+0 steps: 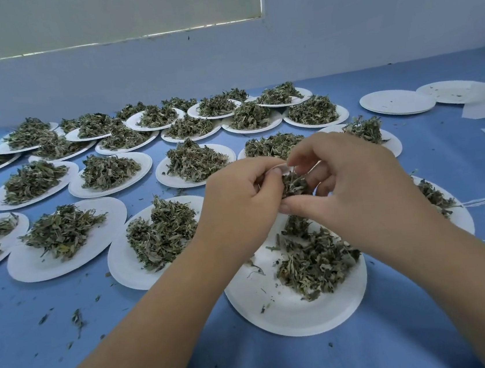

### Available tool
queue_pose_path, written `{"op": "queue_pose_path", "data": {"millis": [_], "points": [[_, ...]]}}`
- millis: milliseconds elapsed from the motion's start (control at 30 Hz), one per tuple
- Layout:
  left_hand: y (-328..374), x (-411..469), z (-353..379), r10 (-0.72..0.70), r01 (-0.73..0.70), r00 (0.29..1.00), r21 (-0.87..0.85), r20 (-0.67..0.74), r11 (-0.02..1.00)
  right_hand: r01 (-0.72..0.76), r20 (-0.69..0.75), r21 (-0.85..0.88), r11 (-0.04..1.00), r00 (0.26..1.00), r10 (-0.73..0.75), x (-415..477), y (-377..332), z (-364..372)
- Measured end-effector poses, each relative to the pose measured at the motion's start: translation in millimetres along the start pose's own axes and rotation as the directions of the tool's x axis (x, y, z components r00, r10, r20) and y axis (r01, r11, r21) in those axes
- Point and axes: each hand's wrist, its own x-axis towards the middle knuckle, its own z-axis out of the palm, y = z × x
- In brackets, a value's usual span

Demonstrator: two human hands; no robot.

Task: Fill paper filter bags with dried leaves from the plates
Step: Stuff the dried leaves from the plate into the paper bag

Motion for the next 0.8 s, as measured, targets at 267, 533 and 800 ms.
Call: {"op": "queue_pose_path", "data": {"millis": [267, 533, 800], "points": [[0, -1, 1, 0.009, -0.008, 1.0, -0.058, 0.004, 0.998, 0.05, -0.051, -0.169, 0.984, 0.997, -0.059, 1, 3, 4], [1, -3, 1, 0.061, -0.061, 0.998, -0.047, 0.002, 0.997, 0.039, -0.001, -0.311, 0.95, 0.999, -0.041, 1, 1, 4], [2, -3, 2, 0.065, -0.063, 0.997, -0.042, 0.049, 0.997, 0.053, -0.001, -0.257, 0.965, 0.998, -0.055, -1, -1, 9]]}}
